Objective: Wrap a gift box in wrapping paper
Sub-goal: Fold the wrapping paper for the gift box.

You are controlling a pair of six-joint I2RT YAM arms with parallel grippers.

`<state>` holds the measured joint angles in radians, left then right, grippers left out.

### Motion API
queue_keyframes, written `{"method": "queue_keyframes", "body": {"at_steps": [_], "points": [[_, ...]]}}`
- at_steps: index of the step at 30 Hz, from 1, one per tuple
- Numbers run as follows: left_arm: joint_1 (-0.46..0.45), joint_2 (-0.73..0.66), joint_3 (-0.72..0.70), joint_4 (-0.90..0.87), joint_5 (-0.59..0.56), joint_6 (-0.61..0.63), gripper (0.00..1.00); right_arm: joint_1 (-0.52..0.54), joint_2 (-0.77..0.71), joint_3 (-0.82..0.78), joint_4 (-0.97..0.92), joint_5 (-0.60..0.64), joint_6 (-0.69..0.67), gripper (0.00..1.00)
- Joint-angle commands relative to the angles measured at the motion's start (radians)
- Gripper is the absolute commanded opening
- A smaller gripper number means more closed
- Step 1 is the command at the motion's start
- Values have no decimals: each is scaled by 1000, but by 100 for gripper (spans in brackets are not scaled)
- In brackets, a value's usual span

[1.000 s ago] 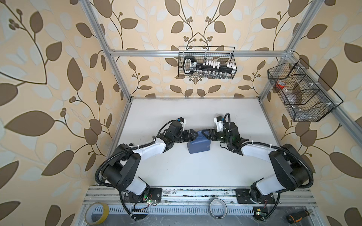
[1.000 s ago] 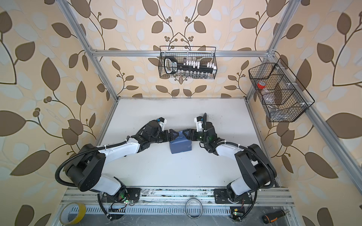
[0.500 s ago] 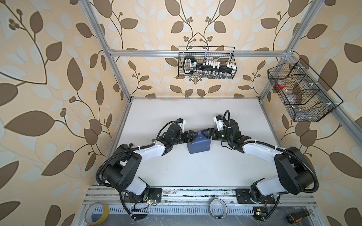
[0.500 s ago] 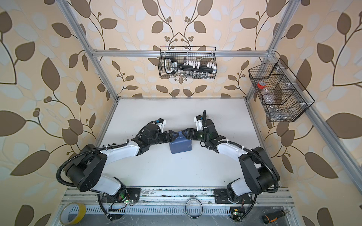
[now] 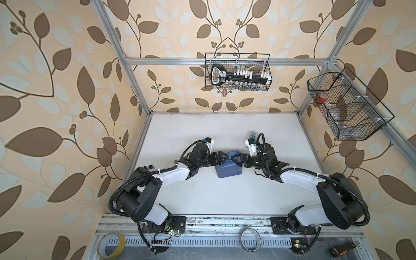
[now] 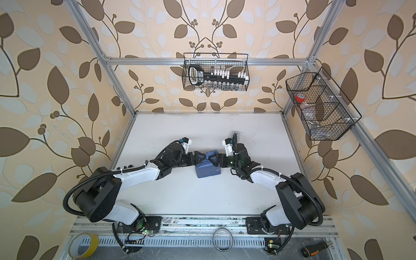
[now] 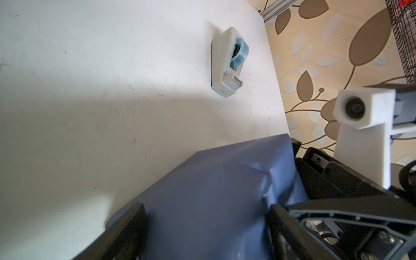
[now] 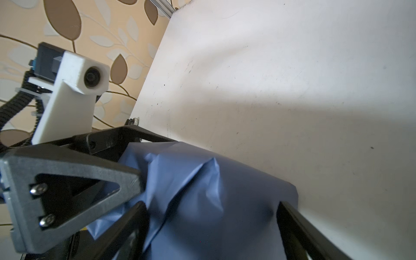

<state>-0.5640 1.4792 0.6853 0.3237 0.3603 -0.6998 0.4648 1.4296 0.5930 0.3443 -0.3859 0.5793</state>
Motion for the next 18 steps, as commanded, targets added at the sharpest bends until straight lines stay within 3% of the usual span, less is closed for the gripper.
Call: {"method": "queue_keyframes", "body": {"at_steps": [1, 11, 18], "points": [[-7, 1, 23, -40, 40, -51, 86, 9, 35, -56, -105, 39, -40, 90], [-6, 3, -97, -73, 25, -28, 80, -16, 4, 25, -129, 7, -23, 92], [-7, 20, -139, -76, -5, 14, 79, -164, -45, 109, -131, -112, 38, 93]]}}
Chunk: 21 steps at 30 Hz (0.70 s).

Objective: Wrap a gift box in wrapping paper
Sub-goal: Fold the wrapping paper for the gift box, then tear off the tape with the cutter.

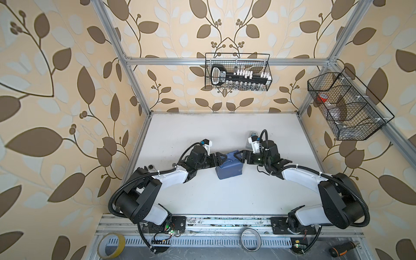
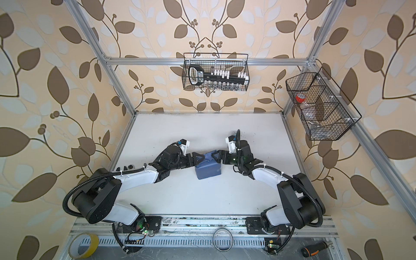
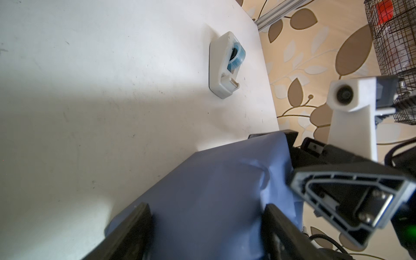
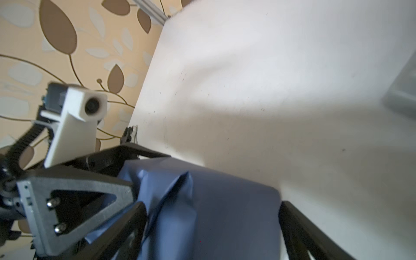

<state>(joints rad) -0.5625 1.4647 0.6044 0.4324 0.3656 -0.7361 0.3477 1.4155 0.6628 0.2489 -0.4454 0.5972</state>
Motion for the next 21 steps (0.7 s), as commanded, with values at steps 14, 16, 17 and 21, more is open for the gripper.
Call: {"method": "queue_keyframes", "body": {"at_steps": [14, 16, 17, 21], "points": [[-7, 34, -29, -214, -4, 82, 78, -271, 216, 233, -153, -22, 25, 67], [-7, 28, -27, -221, -4, 88, 78, -272, 268, 281, -168, -4, 7, 65], [-8, 26, -28, -223, -5, 88, 78, -273, 293, 308, -181, 3, 1, 64], [-8, 20, -23, -233, -8, 96, 78, -276, 380, 380, -195, -3, -13, 58]]}}
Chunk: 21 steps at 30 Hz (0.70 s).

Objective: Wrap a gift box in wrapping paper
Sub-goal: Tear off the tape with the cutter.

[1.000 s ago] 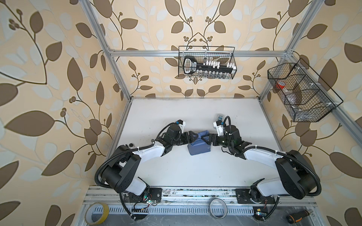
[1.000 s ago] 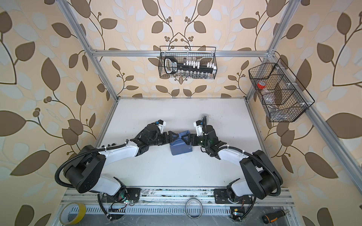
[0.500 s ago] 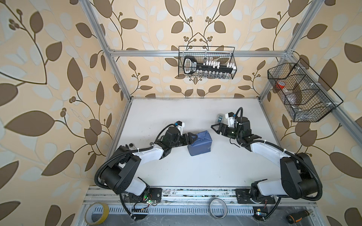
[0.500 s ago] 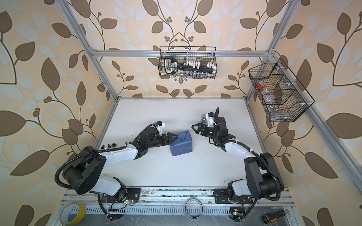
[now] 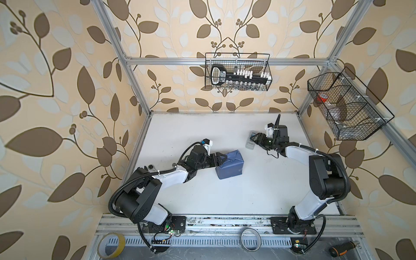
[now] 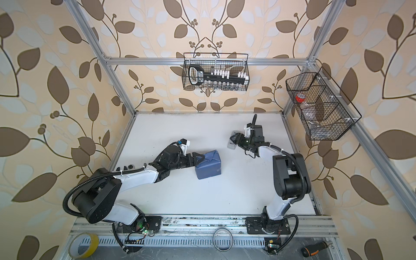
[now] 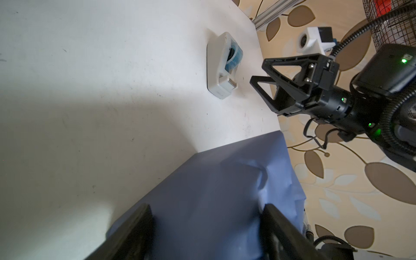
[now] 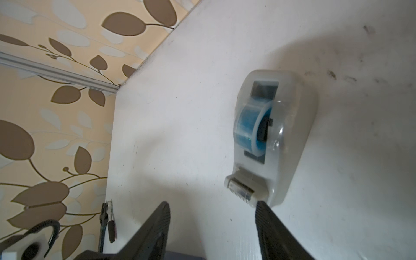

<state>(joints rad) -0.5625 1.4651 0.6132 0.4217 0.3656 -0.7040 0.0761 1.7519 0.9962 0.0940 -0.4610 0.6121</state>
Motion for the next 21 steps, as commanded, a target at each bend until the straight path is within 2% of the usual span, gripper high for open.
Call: {"method": "queue_keyframes", "body": {"at_steps": [1, 11, 21], "points": [[-8, 18, -29, -222, -9, 64, 78, -5, 64, 62, -44, 9, -29, 56], [-8, 17, -24, -227, -11, 69, 77, -13, 162, 111, -45, -22, -26, 47], [-8, 26, -25, -217, -13, 67, 77, -15, 187, 70, -1, -63, 32, 41]]}}
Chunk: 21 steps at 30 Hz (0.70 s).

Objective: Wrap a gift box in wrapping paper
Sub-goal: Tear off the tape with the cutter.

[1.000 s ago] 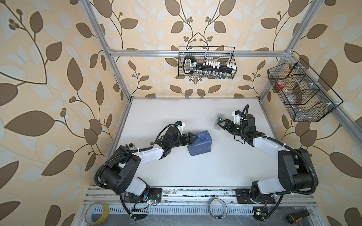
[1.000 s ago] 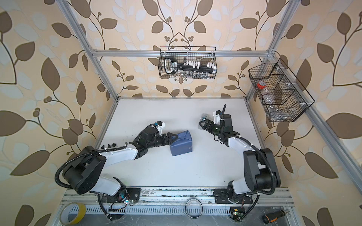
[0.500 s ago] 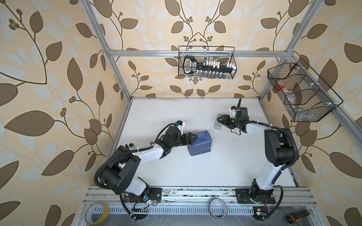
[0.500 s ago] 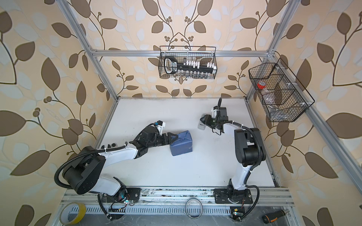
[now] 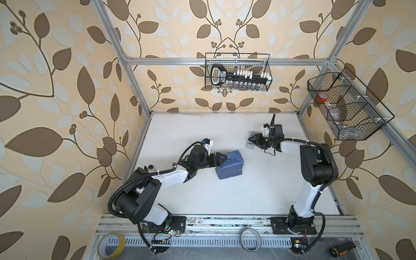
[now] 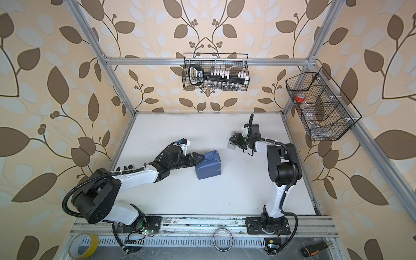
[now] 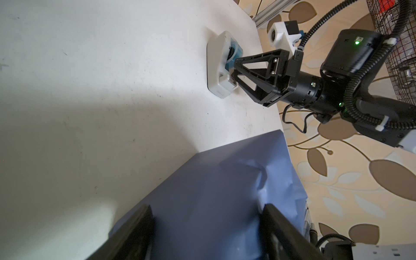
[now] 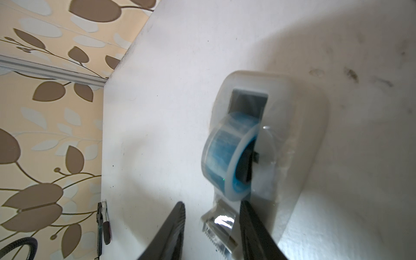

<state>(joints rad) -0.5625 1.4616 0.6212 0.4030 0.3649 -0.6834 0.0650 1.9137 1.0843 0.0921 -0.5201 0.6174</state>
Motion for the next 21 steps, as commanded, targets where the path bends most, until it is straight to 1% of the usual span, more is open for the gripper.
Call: {"method": "queue_keyframes", "body": {"at_steps": [1, 7, 15, 21], "points": [[-8, 31, -33, -195, -10, 45, 77, -3, 21, -28, 8, -4, 38, 41], [-8, 36, -28, -190, -9, 42, 77, -4, 20, -66, 50, -20, 97, 40], [-8, 32, -29, -191, -10, 44, 77, -10, 52, -90, 139, -81, 185, 38], [-8, 32, -29, -190, -14, 44, 77, -11, 71, -98, 184, -110, 227, 36]]}}
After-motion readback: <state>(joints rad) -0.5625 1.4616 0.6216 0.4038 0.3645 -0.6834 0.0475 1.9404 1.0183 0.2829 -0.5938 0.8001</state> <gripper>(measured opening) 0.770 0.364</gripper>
